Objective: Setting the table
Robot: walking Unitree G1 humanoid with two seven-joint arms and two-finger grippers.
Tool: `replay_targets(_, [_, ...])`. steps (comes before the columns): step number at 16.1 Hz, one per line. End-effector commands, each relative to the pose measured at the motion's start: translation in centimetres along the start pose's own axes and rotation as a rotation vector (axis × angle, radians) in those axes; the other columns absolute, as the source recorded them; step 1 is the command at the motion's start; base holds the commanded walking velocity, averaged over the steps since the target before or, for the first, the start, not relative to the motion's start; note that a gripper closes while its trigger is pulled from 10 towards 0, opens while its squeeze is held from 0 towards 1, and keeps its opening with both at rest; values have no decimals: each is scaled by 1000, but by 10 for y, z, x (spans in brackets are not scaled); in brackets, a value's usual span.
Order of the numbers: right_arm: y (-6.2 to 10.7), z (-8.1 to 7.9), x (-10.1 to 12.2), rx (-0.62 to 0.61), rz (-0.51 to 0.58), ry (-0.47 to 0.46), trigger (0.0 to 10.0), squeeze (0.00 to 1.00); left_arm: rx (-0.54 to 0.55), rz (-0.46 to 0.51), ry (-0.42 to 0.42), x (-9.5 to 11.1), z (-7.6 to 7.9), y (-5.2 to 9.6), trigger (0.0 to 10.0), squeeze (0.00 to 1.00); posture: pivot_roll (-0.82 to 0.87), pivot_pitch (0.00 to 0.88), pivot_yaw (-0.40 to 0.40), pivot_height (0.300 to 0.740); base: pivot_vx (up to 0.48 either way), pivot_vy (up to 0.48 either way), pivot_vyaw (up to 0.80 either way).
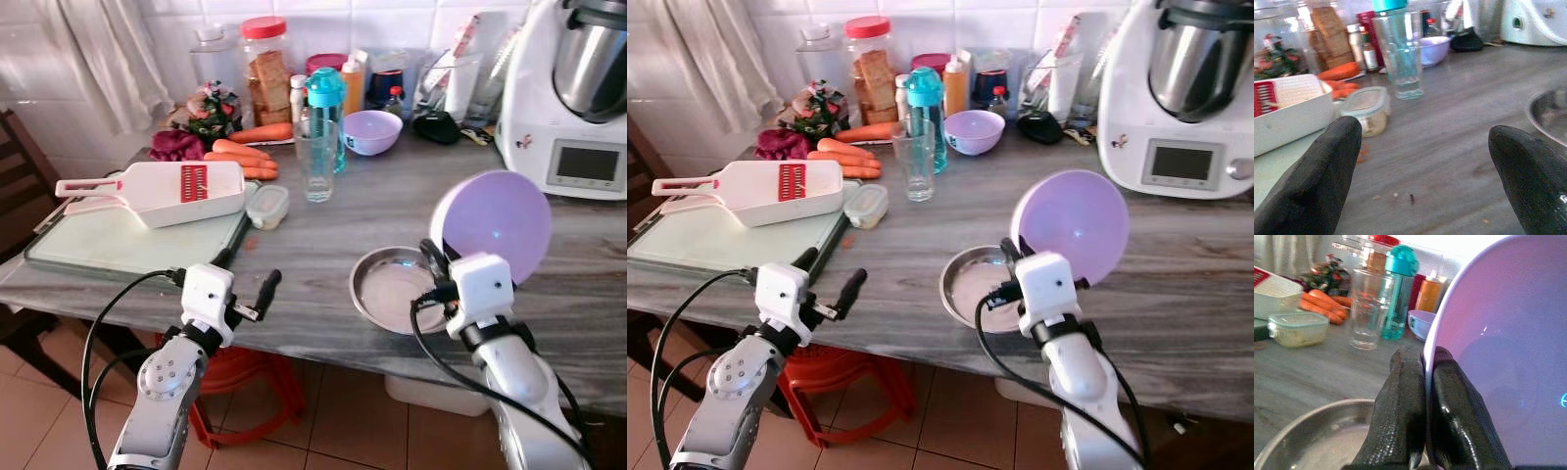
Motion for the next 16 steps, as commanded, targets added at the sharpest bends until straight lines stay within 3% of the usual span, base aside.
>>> replay_targets(1, [-10, -7, 8, 70, 36, -4, 10000, 0, -4, -22, -25, -3, -7, 7, 10000, 0, -14, 0, 58, 740, 0, 0, 0])
replay_targets(4, [-28, -15, 11, 176, 52, 29, 10000, 0, -7, -53, -49, -10, -12, 19, 10000, 0, -11, 0, 60, 740, 0, 0, 0])
replay_targets(7, [-46, -31, 14, 313, 74, 34, 10000, 0, -2, -67, -54, -15, -11, 26, 10000, 0, 10, 0, 48, 740, 0, 0, 0])
replay_targets(8, [-54, -43, 14, 398, 78, 35, 10000, 0, 2, -69, -52, -16, -10, 29, 10000, 0, 19, 0, 44, 740, 0, 0, 0])
replay_targets(12, [-65, -64, 16, 557, 109, 61, 10000, 0, -26, -61, -48, -15, -7, 32, 10000, 0, 36, 7, 42, 740, 0, 0, 0])
replay_targets(16, [-75, -69, 11, 619, 104, 62, 10000, 0, -59, -60, -40, -14, -4, 34, 10000, 0, 41, 9, 43, 740, 0, 0, 0])
Point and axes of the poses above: a point about 5 cm out from each wrist's last joint towards the gripper, its own y axis pointing back from the gripper into the wrist, its own x axis along the axis of the wrist's last joint, z = x × y, the point moved 5 cm from there along -y, pointing out of the wrist towards the gripper, and after that the axes turned 11 degrees about y, right-handed, at the moved point
